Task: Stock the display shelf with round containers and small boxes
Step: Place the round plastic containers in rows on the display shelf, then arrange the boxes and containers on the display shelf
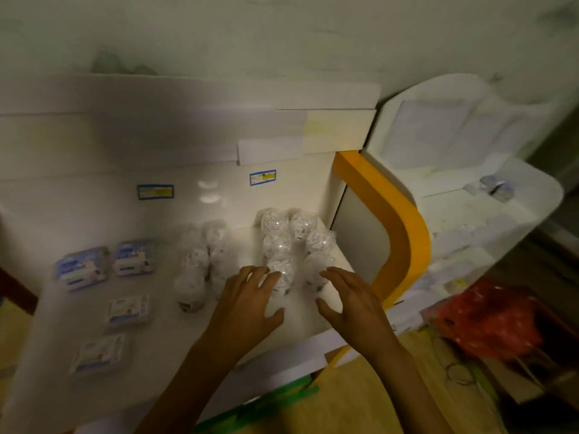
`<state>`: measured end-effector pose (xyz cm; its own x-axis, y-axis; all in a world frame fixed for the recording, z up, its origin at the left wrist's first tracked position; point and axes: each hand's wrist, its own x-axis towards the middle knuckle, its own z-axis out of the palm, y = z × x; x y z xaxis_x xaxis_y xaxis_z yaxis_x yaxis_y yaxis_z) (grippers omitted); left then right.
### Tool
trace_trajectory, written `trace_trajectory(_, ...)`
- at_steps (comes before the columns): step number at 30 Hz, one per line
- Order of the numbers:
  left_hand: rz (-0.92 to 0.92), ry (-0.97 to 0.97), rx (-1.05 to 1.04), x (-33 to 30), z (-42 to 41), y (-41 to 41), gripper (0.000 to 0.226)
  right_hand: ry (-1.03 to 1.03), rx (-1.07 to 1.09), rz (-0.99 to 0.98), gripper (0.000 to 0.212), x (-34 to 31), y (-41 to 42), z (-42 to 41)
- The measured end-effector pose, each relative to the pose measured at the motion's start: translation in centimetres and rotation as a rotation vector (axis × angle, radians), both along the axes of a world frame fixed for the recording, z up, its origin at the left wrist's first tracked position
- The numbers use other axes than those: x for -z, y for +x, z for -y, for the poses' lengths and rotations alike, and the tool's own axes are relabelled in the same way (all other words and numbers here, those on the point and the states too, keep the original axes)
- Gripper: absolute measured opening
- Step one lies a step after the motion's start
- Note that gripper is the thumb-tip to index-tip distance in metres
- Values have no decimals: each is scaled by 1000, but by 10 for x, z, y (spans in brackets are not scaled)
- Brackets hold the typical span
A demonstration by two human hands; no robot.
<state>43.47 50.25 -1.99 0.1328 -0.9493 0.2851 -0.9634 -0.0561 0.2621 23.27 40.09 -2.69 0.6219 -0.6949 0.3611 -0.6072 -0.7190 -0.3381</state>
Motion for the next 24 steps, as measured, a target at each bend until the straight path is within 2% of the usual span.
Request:
trace_trajectory(8, -21, -22, 95, -23, 51, -128, 57, -30, 76, 39, 44, -17, -139, 32)
trace_trajectory(15, -22, -39, 160, -29, 101, -258, 49, 29, 121, 43, 44, -14, -269, 73)
trace_trajectory(24, -12, 18, 200, -27, 185, -344, 53, 109, 181, 40, 44, -2, -361, 139)
